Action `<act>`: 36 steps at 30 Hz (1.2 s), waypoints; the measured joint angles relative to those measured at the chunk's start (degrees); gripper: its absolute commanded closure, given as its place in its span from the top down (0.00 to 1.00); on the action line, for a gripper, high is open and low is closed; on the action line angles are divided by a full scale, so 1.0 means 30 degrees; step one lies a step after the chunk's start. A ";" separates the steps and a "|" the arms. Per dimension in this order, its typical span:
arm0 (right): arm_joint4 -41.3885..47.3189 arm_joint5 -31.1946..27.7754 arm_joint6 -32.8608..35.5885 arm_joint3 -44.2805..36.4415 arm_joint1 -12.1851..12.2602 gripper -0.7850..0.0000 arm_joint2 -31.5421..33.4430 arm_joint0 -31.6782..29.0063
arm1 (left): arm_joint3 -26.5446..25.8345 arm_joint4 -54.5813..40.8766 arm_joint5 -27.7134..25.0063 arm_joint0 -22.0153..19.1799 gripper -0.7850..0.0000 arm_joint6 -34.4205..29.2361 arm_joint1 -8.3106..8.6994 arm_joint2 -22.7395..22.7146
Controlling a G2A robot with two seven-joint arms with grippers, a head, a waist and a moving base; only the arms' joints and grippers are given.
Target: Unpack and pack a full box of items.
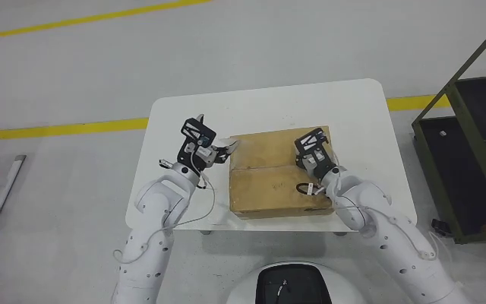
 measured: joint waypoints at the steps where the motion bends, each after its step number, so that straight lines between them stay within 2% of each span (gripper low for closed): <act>1: 0.0312 -0.0062 0.0057 -0.0120 -0.0002 0.00 0.0143 -0.0021 | -0.0084 -0.0098 0.0053 0.0086 1.00 0.0038 0.0001 -0.0035; 7: 0.2142 -0.0750 0.0608 -0.0778 0.0059 0.00 0.1109 -0.0299 | -0.0208 -0.0297 -0.0142 0.0213 1.00 0.0073 -0.0003 0.0068; 12: 0.2449 -0.1043 0.0882 -0.1544 0.0223 0.00 0.2129 -0.0908 | -0.0314 -0.0340 -0.0436 -0.0394 1.00 0.0045 -0.0131 0.0869; 25: 0.4268 -0.0336 0.1002 -0.3631 0.0639 0.00 0.6158 -0.2588 | -0.0306 -0.0174 -0.2135 -0.2462 1.00 -0.0039 -0.0771 0.4724; 31: 0.5316 -0.0291 0.1304 -0.3974 0.0836 0.00 0.8213 -0.3131 | -0.0421 0.0678 -0.2378 -0.3449 1.00 -0.0051 -0.1175 0.6669; 34: 0.6365 -0.0391 0.1671 -0.4049 0.0900 0.00 0.9009 -0.3374 | -0.0354 0.0894 -0.2421 -0.3824 1.00 -0.0047 -0.1315 0.7148; 35: 0.6827 -0.0496 0.1855 -0.4073 0.0917 0.06 0.9229 -0.3454 | -0.0331 0.0923 -0.2419 -0.3854 1.00 -0.0050 -0.1337 0.7189; 36: 0.7369 -0.0617 0.2084 -0.4106 0.0936 0.17 0.9460 -0.3536 | -0.0319 0.0905 -0.2411 -0.3851 1.00 -0.0078 -0.1348 0.7181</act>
